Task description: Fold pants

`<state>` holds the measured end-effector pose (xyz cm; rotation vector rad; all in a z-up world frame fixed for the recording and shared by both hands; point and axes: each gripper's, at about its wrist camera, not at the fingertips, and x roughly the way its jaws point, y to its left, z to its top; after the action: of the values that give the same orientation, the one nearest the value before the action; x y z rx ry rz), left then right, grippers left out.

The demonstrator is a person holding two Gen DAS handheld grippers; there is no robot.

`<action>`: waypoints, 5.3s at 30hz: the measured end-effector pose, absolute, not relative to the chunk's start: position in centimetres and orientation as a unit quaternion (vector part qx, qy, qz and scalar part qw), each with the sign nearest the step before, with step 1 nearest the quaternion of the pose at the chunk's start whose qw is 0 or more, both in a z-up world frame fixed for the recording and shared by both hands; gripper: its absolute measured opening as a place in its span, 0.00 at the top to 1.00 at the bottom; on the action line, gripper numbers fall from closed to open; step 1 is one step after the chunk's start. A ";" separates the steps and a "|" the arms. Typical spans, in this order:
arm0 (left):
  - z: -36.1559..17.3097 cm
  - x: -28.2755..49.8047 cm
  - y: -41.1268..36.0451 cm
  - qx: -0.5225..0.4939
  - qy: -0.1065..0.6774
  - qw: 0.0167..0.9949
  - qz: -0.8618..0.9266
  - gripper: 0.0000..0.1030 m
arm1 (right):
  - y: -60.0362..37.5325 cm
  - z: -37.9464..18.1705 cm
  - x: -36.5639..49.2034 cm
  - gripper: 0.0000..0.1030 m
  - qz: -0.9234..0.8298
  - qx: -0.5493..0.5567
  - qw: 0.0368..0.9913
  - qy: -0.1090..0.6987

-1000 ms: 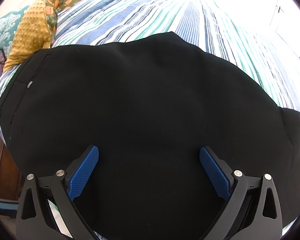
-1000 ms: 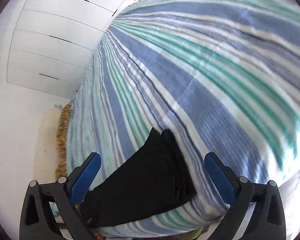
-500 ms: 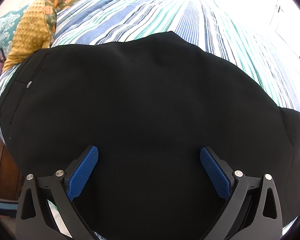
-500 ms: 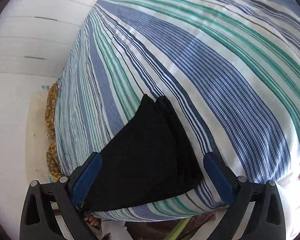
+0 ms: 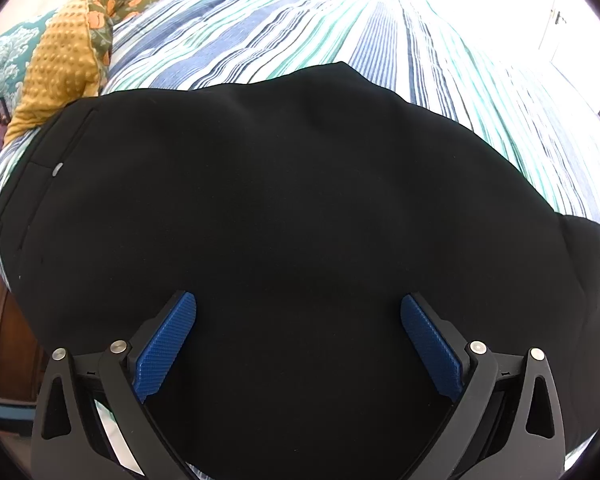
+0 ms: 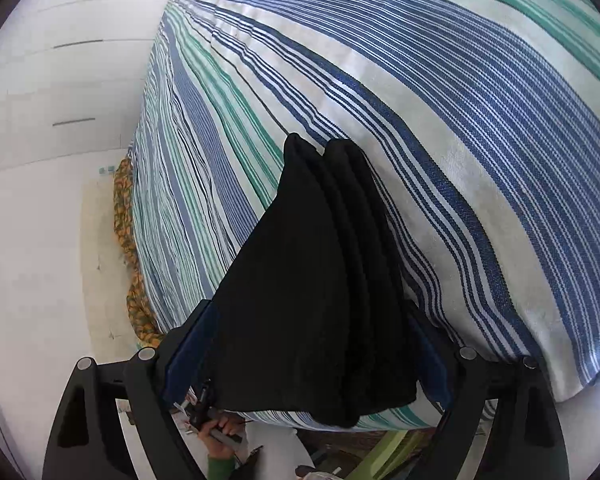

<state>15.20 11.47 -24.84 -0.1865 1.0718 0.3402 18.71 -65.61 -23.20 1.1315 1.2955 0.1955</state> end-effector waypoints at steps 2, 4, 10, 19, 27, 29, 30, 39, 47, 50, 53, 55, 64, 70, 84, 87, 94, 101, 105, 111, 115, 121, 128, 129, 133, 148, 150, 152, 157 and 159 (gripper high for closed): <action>-24.8 15.2 11.4 -0.088 0.507 0.842 0.162 0.01 | -65.6 -23.3 18.8 0.13 0.085 0.516 0.646 0.556; -24.8 15.3 11.4 -0.088 0.505 0.843 0.163 0.01 | -65.5 -23.1 18.7 0.13 0.096 0.531 0.645 0.541; -24.8 15.2 11.3 -0.088 0.503 0.844 0.164 0.01 | -63.6 -22.3 18.9 0.55 0.074 0.454 0.679 0.572; -24.5 15.5 11.5 -0.093 0.513 0.838 0.161 0.01 | -63.3 -21.7 18.0 0.85 0.077 0.434 0.718 0.538; -20.1 13.2 10.5 -0.136 0.487 0.854 0.121 0.03 | -62.5 -20.4 15.6 0.85 0.152 0.534 0.694 0.459; -19.0 12.4 9.8 -0.130 0.477 0.862 0.111 0.03 | -61.8 -20.1 15.2 0.85 0.166 0.550 0.686 0.446; -18.4 11.9 9.4 -0.128 0.471 0.867 0.104 0.03 | -61.4 -20.0 15.0 0.85 0.172 0.556 0.683 0.441; -16.6 10.1 7.4 -0.128 0.458 0.877 0.068 0.03 | -58.8 -19.7 14.1 0.85 0.198 0.590 0.670 0.405; -16.5 9.9 6.4 -0.125 0.463 0.875 0.059 0.03 | -57.9 -19.4 13.7 0.85 0.209 0.589 0.671 0.399; -16.7 9.9 6.4 -0.127 0.469 0.872 0.060 0.03 | -58.2 -19.5 13.9 0.85 0.210 0.589 0.671 0.399; -17.0 9.8 6.4 -0.129 0.471 0.871 0.061 0.03 | -59.0 -19.9 13.8 0.85 0.212 0.590 0.670 0.398; -16.9 9.7 6.3 -0.129 0.471 0.870 0.060 0.03 | -59.0 -19.9 13.9 0.85 0.212 0.591 0.669 0.398; -16.7 9.6 6.3 -0.130 0.471 0.870 0.059 0.03 | -59.0 -19.6 13.5 0.85 0.214 0.590 0.670 0.397; -16.6 9.6 6.2 -0.130 0.470 0.871 0.058 0.03 | -58.8 -19.4 14.0 0.85 0.225 0.584 0.672 0.396; -16.7 9.3 6.9 -0.138 0.471 0.869 0.063 0.03 | -57.0 -18.5 15.7 0.85 0.250 0.574 0.671 0.397; -16.7 9.3 6.9 -0.138 0.471 0.869 0.064 0.03 | -56.7 -18.5 16.1 0.85 0.253 0.574 0.670 0.397; -16.7 9.3 6.9 -0.138 0.471 0.869 0.063 0.03 | -56.4 -18.6 16.4 0.85 0.256 0.575 0.668 0.397; -16.7 9.3 6.9 -0.138 0.472 0.869 0.064 0.03 | -56.4 -18.6 16.5 0.85 0.256 0.575 0.667 0.397; -16.7 9.2 7.1 -0.139 0.472 0.868 0.065 0.03 | -56.3 -18.6 16.6 0.85 0.257 0.576 0.667 0.397; -16.7 9.2 7.1 -0.139 0.472 0.868 0.064 0.03 | -56.3 -18.6 16.5 0.85 0.256 0.576 0.667 0.398; -16.7 9.2 7.1 -0.139 0.473 0.868 0.064 0.03 | -56.5 -18.7 16.3 0.85 0.256 0.577 0.666 0.398; -16.6 9.1 7.6 -0.142 0.471 0.868 0.067 0.03 | -56.8 -18.7 16.0 0.85 0.256 0.576 0.666 0.398; -15.3 8.5 11.3 -0.168 0.448 0.871 0.109 0.03 | -55.2 -17.2 16.2 0.85 0.267 0.569 0.668 0.399; -15.3 8.4 12.0 -0.175 0.447 0.870 0.115 0.03 | -54.4 -16.7 16.3 0.85 0.276 0.565 0.667 0.400; -15.3 7.8 13.7 -0.199 0.440 0.865 0.134 0.03 | -49.7 -15.4 17.4 0.85 0.321 0.556 0.651 0.404; -16.0 6.8 12.8 -0.195 0.444 0.867 0.115 0.03 | -25.6 -18.5 21.4 0.85 0.405 0.448 0.603 0.522; -16.1 6.5 13.3 -0.202 0.442 0.866 0.119 0.03 | -23.7 -19.4 21.4 0.85 0.399 0.429 0.607 0.537; -16.2 6.2 13.8 -0.209 0.440 0.865 0.122 0.03 | -22.5 -20.4 21.4 0.85 0.388 0.417 0.611 0.550; -16.5 5.7 14.8 -0.219 0.440 0.861 0.129 0.03 | -21.0 -21.5 21.3 0.84 0.363 0.397 0.623 0.568; -16.6 5.6 15.0 -0.221 0.440 0.860 0.130 0.03 | -20.7 -21.5 21.2 0.84 0.354 0.392 0.627 0.573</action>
<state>5.60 15.01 -16.65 -0.4648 0.9242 0.2718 21.18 -20.72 -21.50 0.8991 1.3138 0.8121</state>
